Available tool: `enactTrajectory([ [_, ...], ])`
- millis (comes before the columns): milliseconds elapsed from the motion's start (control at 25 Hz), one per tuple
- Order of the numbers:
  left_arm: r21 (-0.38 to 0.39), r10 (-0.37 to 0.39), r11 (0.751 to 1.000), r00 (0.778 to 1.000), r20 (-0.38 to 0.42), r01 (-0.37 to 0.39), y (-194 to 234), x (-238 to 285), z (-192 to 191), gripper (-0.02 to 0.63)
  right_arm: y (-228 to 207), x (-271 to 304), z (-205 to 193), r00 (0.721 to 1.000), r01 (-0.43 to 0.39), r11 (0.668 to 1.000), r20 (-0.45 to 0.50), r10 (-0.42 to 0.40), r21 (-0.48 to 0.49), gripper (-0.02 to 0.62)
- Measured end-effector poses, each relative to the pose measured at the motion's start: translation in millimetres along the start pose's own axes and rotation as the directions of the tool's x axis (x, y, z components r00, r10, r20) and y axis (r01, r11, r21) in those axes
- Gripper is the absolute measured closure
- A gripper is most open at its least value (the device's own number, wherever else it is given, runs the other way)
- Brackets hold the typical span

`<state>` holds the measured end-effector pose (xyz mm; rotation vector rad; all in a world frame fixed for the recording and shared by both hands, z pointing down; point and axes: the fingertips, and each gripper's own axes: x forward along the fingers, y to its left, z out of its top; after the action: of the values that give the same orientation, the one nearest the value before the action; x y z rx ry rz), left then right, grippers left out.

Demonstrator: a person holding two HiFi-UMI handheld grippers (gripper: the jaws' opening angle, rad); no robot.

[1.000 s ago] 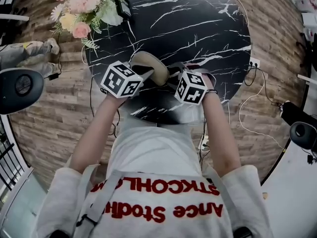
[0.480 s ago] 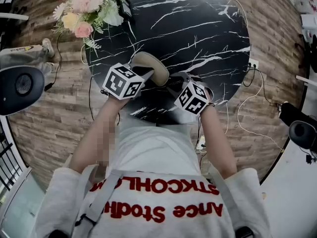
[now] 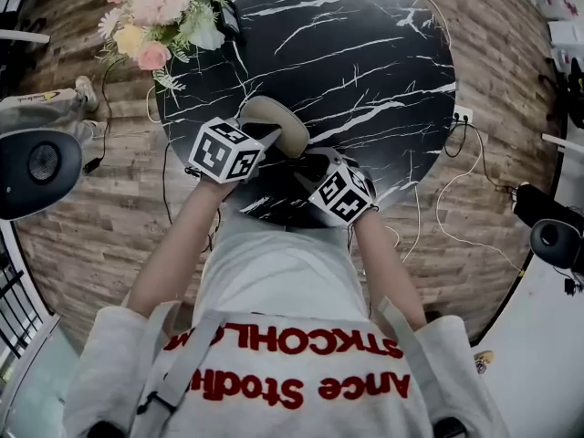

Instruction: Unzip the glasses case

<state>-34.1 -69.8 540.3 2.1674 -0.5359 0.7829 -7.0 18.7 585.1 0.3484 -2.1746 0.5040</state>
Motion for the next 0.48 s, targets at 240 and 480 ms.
enactTrajectory([
  [240,0.015,-0.01,1.0,1.0,0.016,0.01,-0.8,1.0,1.4,0.6,-9.7,-12.1,6.8,0.998,0.008,0.996,0.063,-0.013,0.087,0.467],
  [480,0.134,0.069,0.985,0.966,0.248,-0.105,-12.1,-44.8,35.3,0.6,-58.2,-98.8,71.9,0.894,0.193,0.956,0.363,-0.264,0.221,0.575],
])
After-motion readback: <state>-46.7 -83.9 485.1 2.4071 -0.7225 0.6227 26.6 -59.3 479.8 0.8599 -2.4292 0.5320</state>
